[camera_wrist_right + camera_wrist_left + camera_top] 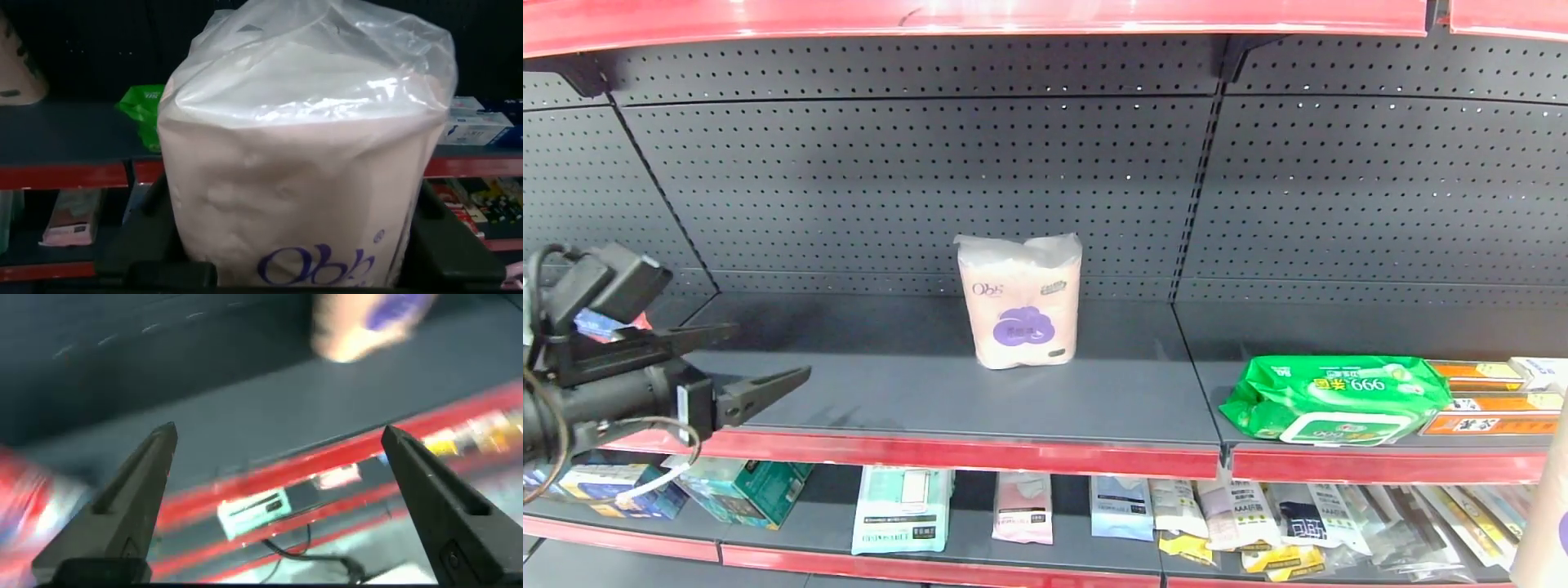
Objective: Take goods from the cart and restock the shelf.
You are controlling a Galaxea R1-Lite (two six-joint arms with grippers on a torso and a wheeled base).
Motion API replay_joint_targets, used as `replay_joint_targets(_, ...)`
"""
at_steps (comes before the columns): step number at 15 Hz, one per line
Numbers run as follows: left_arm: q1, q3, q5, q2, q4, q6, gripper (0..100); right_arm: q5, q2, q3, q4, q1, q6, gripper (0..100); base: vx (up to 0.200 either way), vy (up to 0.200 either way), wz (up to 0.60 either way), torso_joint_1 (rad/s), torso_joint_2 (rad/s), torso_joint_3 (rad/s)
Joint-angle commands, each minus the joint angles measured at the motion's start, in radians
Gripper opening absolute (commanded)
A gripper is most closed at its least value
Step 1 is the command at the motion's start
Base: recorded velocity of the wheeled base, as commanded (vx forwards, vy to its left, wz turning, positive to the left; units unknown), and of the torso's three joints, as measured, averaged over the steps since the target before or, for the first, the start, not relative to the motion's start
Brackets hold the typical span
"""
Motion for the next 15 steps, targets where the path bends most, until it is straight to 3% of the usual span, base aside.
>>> replay_joint_targets(1, 0.016, -0.141, -0.110, 0.270, -0.019, 0.100, 100, 0.000, 0.016, -0.004, 0.000, -0.001, -0.008, 0, 0.000, 0.000, 0.00, 0.000, 0.00, 0.000)
replay_joint_targets(2, 0.010, -0.230, -0.155, 0.353, -0.029, 0.152, 100, 0.000, 0.026, -0.007, 0.000, -0.001, -0.022, 0, 0.000, 0.000, 0.00, 0.000, 0.00, 0.000)
replay_joint_targets(4, 0.010, -0.338, -0.231, 0.465, -0.036, 0.224, 100, -0.001, 0.041, -0.010, -0.005, -0.003, -0.031, 0, 0.000, 0.000, 0.00, 0.000, 0.00, 0.000)
replay_joint_targets(8, -0.030, -0.381, -0.328, 0.555, -0.036, 0.227, 100, -0.001, 0.064, -0.017, -0.006, -0.006, -0.056, 0, 0.000, 0.000, 0.00, 0.000, 0.00, 0.000)
replay_joint_targets(11, -0.056, -0.434, -0.336, 0.611, -0.038, 0.228, 100, -0.004, 0.066, -0.015, -0.006, -0.006, -0.060, 0, 0.000, 0.000, 0.00, 0.000, 0.00, 0.000)
replay_joint_targets(15, -0.111, -0.608, -0.356, 0.716, -0.038, 0.221, 100, -0.017, 0.062, -0.015, -0.006, -0.006, -0.062, 0, 0.000, 0.000, 0.00, 0.000, 0.00, 0.000)
